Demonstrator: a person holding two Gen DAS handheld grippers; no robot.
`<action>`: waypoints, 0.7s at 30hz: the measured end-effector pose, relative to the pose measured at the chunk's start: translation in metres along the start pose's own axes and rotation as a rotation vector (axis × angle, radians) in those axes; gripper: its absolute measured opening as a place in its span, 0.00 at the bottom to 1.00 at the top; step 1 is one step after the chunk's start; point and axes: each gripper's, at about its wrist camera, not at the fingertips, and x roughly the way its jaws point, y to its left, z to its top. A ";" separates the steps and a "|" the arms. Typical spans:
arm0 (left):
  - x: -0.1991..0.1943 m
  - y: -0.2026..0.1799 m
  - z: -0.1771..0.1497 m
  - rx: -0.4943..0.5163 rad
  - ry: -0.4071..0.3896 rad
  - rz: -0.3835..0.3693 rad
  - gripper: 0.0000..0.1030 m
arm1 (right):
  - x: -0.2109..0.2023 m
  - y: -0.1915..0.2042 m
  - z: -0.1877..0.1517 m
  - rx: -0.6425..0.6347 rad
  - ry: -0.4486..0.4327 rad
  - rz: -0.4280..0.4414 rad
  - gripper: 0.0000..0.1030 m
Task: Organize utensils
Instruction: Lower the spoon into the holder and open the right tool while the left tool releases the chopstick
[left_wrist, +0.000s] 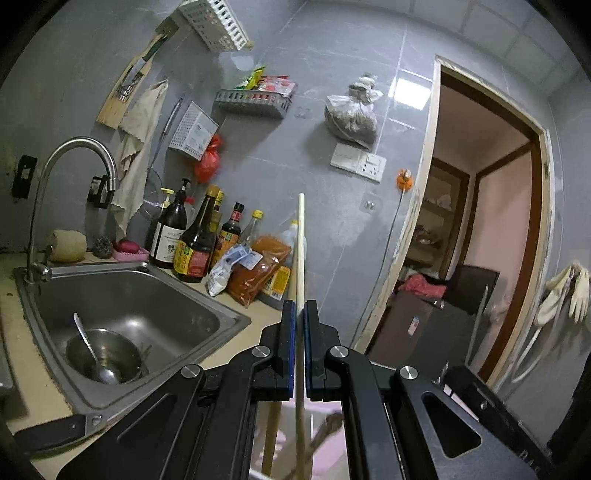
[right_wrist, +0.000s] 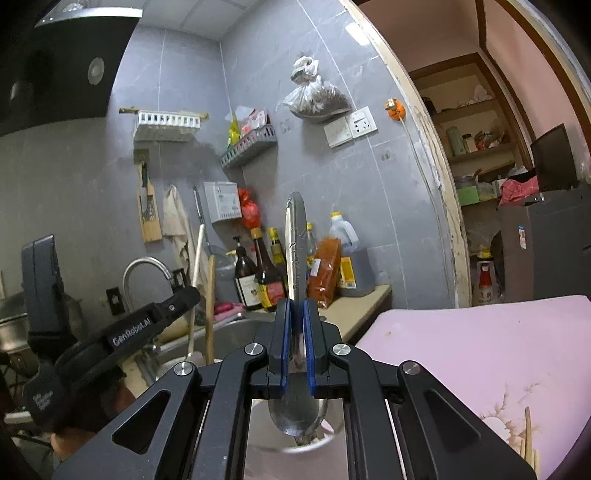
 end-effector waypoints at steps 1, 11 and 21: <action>-0.002 -0.002 -0.004 0.007 0.006 0.000 0.02 | -0.001 0.000 -0.001 -0.003 0.006 -0.004 0.05; -0.012 -0.005 -0.020 0.059 0.075 -0.016 0.02 | -0.011 -0.002 -0.006 -0.010 0.047 -0.026 0.06; -0.018 -0.004 -0.030 0.061 0.196 -0.020 0.03 | -0.015 -0.003 -0.008 -0.010 0.115 -0.024 0.06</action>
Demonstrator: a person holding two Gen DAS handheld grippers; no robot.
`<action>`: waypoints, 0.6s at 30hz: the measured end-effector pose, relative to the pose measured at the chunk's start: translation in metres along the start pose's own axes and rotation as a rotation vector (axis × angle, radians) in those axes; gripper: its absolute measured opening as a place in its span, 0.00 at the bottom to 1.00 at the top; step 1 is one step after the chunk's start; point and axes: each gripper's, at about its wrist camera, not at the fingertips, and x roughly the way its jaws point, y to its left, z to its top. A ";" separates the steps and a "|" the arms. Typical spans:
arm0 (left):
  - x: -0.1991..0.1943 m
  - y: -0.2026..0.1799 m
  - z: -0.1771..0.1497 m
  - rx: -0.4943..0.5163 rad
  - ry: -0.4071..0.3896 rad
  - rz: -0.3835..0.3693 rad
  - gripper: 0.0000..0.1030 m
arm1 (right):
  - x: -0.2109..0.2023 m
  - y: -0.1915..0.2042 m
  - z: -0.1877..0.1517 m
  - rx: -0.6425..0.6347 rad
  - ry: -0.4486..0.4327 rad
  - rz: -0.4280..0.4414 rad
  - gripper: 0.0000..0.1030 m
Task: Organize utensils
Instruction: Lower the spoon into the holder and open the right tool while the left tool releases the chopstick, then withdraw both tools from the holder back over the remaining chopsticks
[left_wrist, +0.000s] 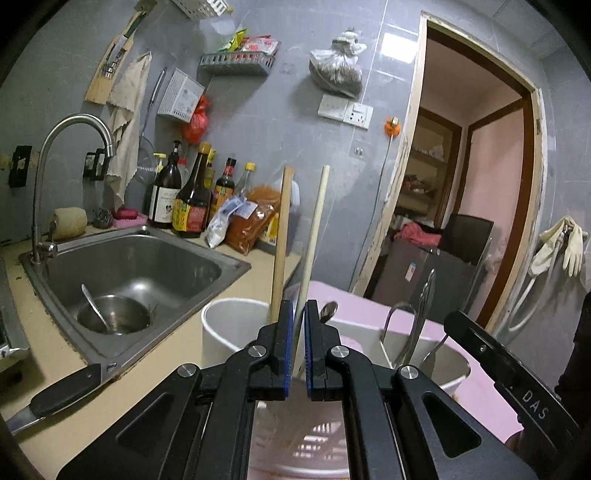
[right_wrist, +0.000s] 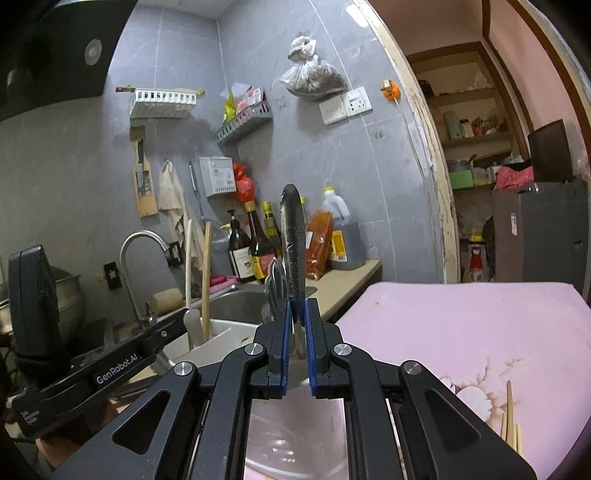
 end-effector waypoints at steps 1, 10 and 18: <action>-0.001 0.000 -0.001 -0.003 0.006 0.000 0.04 | -0.001 -0.001 -0.001 0.002 0.005 -0.001 0.06; -0.011 0.001 0.004 -0.018 0.031 -0.002 0.12 | -0.010 -0.005 0.001 0.024 0.022 -0.003 0.20; -0.031 -0.014 0.012 -0.001 -0.002 -0.054 0.32 | -0.035 -0.006 0.009 0.015 -0.025 -0.038 0.33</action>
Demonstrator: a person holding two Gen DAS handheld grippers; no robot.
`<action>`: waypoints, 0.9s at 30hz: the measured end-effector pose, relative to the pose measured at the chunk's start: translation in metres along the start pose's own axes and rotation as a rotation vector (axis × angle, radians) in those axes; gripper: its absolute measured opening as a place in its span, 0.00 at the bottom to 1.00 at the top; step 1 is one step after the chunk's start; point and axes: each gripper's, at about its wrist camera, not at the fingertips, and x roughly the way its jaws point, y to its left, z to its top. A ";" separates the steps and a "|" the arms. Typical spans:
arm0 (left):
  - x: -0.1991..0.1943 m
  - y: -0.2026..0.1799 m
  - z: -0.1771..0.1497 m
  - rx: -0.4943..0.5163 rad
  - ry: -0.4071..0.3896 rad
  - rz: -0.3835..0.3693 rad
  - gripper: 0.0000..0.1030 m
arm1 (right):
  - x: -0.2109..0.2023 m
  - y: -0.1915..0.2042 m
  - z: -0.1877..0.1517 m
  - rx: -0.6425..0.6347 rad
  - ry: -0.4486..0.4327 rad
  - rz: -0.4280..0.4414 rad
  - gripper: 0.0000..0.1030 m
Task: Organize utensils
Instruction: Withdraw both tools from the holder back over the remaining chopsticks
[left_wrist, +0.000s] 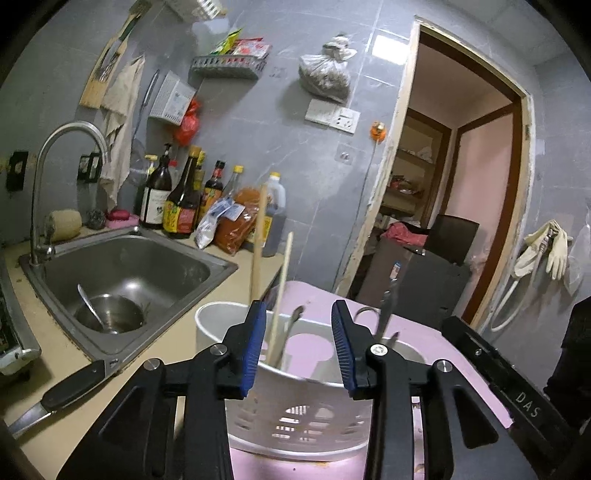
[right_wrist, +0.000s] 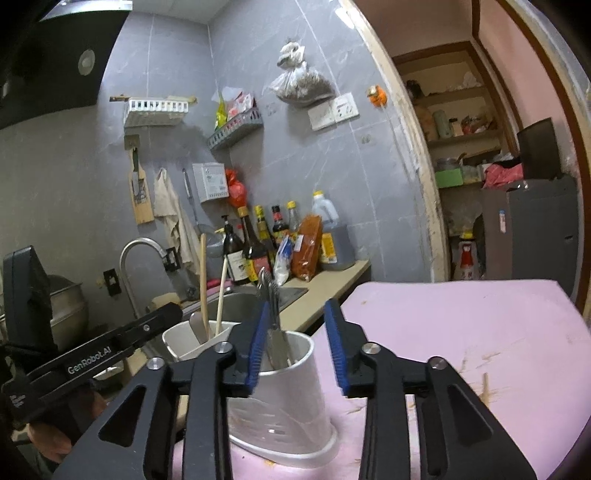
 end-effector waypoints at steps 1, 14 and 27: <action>-0.002 -0.004 0.001 0.010 -0.003 -0.005 0.35 | -0.004 0.000 0.002 -0.004 -0.010 -0.008 0.36; -0.016 -0.041 0.010 0.030 -0.016 -0.082 0.86 | -0.072 -0.023 0.030 -0.038 -0.131 -0.146 0.91; -0.026 -0.084 -0.002 0.126 -0.014 -0.165 0.98 | -0.123 -0.050 0.028 -0.086 -0.136 -0.269 1.00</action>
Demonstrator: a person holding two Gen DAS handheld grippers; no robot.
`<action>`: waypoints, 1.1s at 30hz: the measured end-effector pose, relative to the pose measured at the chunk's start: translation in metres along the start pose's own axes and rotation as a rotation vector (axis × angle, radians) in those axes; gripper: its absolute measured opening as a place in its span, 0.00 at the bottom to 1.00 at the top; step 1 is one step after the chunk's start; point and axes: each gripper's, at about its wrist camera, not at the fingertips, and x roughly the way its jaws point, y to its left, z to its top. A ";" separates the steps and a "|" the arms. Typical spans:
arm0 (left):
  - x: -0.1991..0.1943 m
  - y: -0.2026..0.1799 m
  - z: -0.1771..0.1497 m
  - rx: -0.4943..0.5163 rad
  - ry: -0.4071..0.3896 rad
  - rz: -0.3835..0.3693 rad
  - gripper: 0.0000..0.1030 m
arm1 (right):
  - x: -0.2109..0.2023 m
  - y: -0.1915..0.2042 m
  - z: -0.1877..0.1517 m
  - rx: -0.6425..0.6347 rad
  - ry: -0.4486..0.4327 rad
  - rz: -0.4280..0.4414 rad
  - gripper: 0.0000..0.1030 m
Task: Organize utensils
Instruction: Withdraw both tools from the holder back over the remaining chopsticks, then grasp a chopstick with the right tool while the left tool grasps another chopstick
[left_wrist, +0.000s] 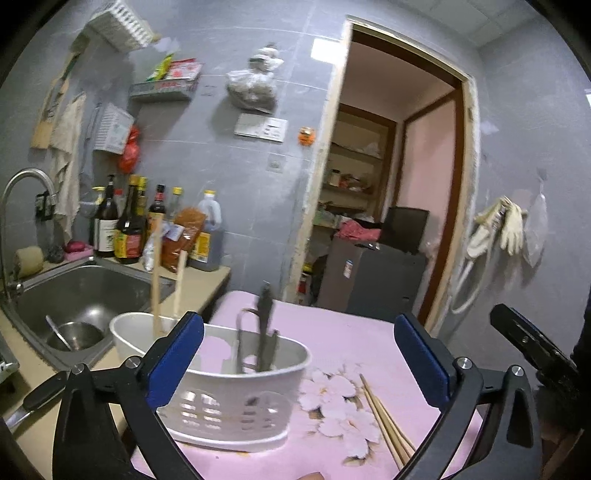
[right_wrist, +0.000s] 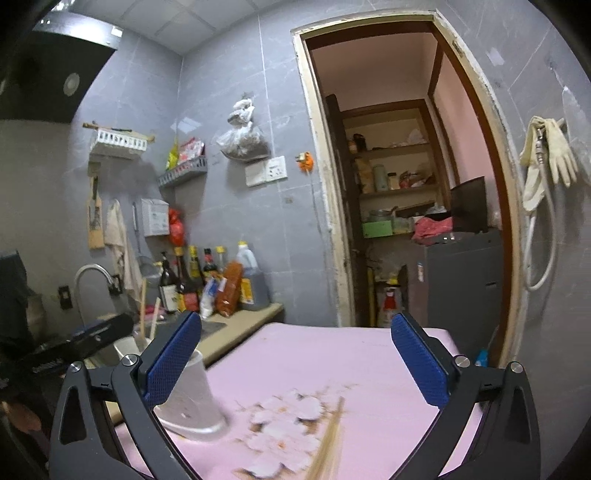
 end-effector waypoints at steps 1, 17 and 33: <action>0.002 -0.004 -0.002 0.006 0.009 -0.012 0.98 | -0.002 -0.003 -0.002 -0.007 0.007 -0.011 1.00; 0.043 -0.055 -0.052 0.120 0.215 -0.130 0.98 | -0.014 -0.043 -0.041 -0.054 0.172 -0.113 1.00; 0.103 -0.064 -0.079 0.161 0.530 -0.177 0.83 | 0.020 -0.060 -0.082 -0.029 0.511 -0.077 0.67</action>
